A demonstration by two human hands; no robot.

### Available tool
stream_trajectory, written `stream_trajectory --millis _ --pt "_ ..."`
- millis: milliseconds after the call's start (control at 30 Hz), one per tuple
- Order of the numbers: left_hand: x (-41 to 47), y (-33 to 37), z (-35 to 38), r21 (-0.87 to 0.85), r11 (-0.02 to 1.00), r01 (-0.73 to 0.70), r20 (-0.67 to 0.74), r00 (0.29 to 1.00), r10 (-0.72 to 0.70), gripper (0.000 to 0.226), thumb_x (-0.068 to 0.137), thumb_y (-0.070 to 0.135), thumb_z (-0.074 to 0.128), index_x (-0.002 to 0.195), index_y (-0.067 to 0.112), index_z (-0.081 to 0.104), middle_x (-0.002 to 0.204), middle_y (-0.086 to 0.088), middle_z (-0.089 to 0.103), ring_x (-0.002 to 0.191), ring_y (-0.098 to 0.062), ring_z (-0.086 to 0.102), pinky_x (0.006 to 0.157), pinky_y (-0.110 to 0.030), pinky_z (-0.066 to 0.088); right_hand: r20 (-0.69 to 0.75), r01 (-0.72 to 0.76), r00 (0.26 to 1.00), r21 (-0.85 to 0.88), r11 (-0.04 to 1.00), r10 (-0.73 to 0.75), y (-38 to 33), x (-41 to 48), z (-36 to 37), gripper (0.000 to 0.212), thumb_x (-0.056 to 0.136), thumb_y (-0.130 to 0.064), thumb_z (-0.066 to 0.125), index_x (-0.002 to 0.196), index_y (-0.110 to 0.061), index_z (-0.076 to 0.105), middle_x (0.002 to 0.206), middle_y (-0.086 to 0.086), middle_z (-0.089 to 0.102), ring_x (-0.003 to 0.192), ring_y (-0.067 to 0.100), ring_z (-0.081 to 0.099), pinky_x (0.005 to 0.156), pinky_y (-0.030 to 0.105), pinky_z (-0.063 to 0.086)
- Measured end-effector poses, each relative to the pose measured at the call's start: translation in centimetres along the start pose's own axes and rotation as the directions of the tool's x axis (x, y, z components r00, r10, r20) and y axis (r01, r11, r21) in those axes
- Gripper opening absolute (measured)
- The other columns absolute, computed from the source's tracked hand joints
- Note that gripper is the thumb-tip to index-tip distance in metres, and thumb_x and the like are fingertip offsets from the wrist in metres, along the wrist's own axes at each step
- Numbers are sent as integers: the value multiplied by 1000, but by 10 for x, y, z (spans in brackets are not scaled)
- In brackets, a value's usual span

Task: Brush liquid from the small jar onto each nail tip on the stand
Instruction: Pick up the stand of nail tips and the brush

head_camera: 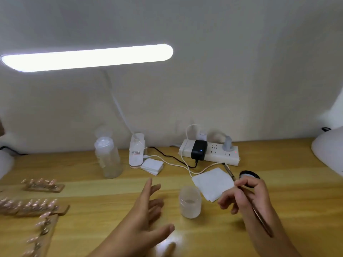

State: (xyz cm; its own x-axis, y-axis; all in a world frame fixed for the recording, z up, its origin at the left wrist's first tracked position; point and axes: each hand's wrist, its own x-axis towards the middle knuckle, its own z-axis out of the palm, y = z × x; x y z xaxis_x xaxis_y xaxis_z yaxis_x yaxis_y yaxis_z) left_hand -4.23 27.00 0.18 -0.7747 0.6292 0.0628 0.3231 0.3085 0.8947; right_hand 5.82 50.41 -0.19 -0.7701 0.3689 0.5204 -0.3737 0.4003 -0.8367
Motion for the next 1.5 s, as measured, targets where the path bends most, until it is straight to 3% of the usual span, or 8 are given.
stream_trajectory --millis 300,467,600,933,1133,1300,1367,1500 --pt "-117 -19 -95 638 768 55 -321 926 200 98 68 68 59 144 49 -1 152 22 11 139 -1 15 111 -32 22 87 91 992 -48 995 -87 -32 -15 2 16 97 -32 46 107 -44 43 90 -1 65 84 13 62 75 19 47" --pt "-147 -41 -153 561 776 288 -602 786 144 74 85 44 62 145 36 20 151 12 23 138 -10 19 109 -42 23 207 239 962 -333 912 -176 -61 -26 21 14 94 -34 52 102 -44 56 98 -17 68 89 0 63 73 7 44" --pt "-153 -55 -192 377 843 383 -711 704 -1 59 90 15 61 141 25 33 145 -8 38 127 -23 41 103 -43 36 557 473 798 -344 811 -230 -85 -37 80 18 87 -34 51 101 -38 63 96 -23 67 87 -7 62 76 7 45" --pt "-133 -60 -163 318 876 363 -559 818 -136 63 90 14 56 143 23 24 104 10 50 82 -2 55 68 -12 43 727 344 685 -265 901 -48 -102 -39 217 20 92 -25 45 110 -34 41 97 -21 47 90 5 45 78 25 42" --pt "-144 -43 -153 124 903 412 -407 851 -332 124 50 96 33 148 28 0 110 26 50 89 11 54 76 -11 44 727 303 676 -425 853 122 -111 -35 177 21 92 -43 53 108 -47 39 113 -31 48 103 -9 49 88 9 39" --pt "-138 -36 -127 389 835 390 -340 903 -263 103 71 50 65 147 36 -3 133 12 36 110 -10 49 98 -25 43 664 -73 660 -409 910 351 -81 -26 127 35 86 12 60 65 -15 60 64 5 64 84 30 53 41 11 43" --pt "-134 -30 -116 386 858 340 -284 928 -240 92 75 36 60 146 37 2 127 14 39 102 -6 49 90 -19 43 589 12 780 -349 937 209 -71 -21 97 49 89 19 46 53 -9 63 57 3 66 76 27 51 38 12 41" --pt "-120 -16 -81 388 906 168 -89 986 -144 87 75 32 59 144 41 6 113 26 40 84 11 47 71 -6 35 183 217 969 -306 927 -167 -57 -16 48 37 85 -6 65 100 -39 56 101 -20 69 92 12 67 78 34 54"
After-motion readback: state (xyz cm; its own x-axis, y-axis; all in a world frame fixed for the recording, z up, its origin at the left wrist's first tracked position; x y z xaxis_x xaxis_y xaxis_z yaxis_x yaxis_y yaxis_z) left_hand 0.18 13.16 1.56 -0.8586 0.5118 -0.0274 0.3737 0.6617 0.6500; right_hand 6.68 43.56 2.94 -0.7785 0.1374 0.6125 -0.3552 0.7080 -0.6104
